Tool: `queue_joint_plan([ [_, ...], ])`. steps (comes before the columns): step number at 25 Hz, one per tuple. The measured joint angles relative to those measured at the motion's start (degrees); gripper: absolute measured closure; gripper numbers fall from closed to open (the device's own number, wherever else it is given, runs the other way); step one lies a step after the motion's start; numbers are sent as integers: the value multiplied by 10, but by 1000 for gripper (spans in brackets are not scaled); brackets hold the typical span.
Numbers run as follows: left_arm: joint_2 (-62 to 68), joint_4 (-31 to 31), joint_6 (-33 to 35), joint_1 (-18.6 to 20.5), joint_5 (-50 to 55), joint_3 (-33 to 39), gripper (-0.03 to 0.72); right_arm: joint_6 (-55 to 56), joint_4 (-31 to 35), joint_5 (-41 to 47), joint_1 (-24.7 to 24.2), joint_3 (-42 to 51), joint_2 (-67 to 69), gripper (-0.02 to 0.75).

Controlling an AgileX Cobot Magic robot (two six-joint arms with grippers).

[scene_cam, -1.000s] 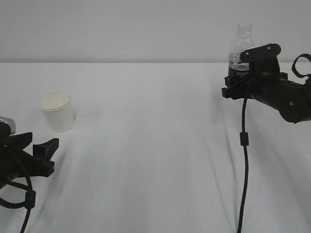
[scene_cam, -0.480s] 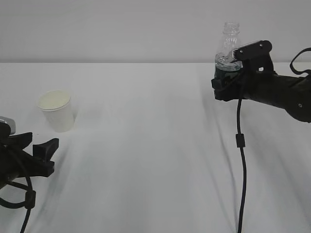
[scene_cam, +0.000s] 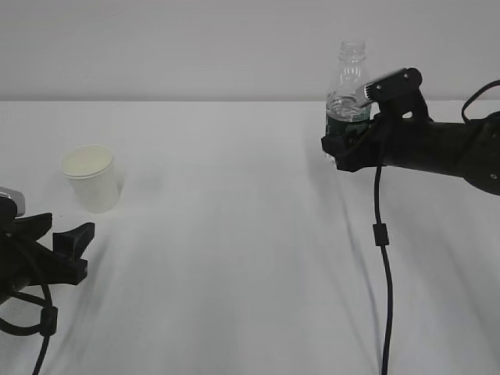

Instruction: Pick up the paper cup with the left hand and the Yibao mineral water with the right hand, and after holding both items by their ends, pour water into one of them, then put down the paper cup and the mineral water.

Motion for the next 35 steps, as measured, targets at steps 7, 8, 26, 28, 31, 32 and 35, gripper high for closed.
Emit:
queue_joint_plan([
  [7,0,0,0,0,0,0,214,77,-103,-41,0,0,0,270],
  [8,0,0,0,0,0,0,214,84,-114,-50,0,0,0,270],
  [26,0,0,0,0,0,0,214,149,-253,-109,0,0,-44,271],
  [28,0,0,0,0,0,0,214,149,-261,-109,0,0,-45,272],
  [31,0,0,0,0,0,0,214,149,-279,-110,0,0,-46,272],
  [32,0,0,0,0,0,0,214,149,-285,-110,0,0,-46,272],
  [35,0,0,0,0,0,0,214,150,-294,-110,0,0,-46,272],
])
